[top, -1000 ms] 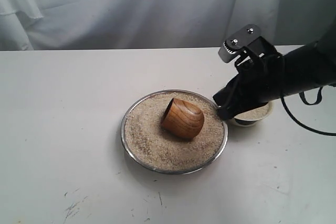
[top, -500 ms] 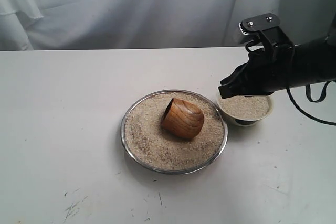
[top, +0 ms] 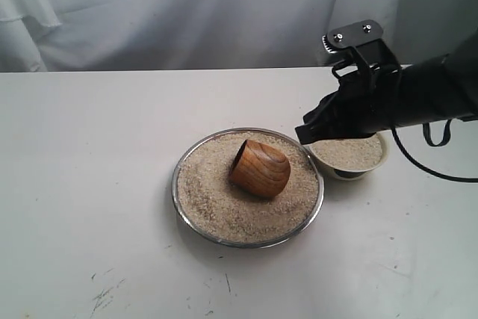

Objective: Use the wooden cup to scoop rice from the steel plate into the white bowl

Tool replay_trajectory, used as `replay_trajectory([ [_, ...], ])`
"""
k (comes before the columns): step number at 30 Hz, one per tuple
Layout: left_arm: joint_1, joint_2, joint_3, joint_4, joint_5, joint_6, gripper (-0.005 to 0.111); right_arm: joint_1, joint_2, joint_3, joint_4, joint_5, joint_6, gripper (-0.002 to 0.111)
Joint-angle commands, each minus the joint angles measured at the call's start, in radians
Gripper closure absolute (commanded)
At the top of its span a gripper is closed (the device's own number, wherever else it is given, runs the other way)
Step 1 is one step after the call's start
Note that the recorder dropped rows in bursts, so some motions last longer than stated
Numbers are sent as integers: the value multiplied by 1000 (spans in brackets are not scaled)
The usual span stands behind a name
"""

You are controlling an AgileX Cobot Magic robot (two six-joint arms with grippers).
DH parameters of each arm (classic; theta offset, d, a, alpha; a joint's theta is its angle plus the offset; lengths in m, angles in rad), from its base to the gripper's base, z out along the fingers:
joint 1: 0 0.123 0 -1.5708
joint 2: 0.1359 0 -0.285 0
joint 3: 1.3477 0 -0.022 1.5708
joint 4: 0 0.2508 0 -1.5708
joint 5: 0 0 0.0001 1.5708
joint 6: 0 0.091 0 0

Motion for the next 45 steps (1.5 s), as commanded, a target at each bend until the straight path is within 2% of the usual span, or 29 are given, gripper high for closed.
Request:
replay_trajectory([
  [1,-2,-5,5,-1,-6,-3,107,25,-11,-3,-275,-60,226,108],
  [4,-2,-5,5,-1,-6,-3,107,47,-11,-3,-480,-102,475,108],
  [8,-2,-5,5,-1,-6,-3,107,90,-23,-3,-713,-141,694,108],
  [11,-2,-5,5,-1,-6,-3,107,116,-46,-3,-847,-162,828,108],
  [15,-2,-5,5,-1,-6,-3,107,134,-89,-3,-968,-166,901,108],
  [25,-2,-5,5,-1,-6,-3,107,108,-115,50,-984,-178,872,108],
  [32,-2,-5,5,-1,-6,-3,107,85,-115,83,-1174,-216,1078,108],
  [45,-2,-5,5,-1,-6,-3,107,85,-115,118,-1135,-266,1087,108],
])
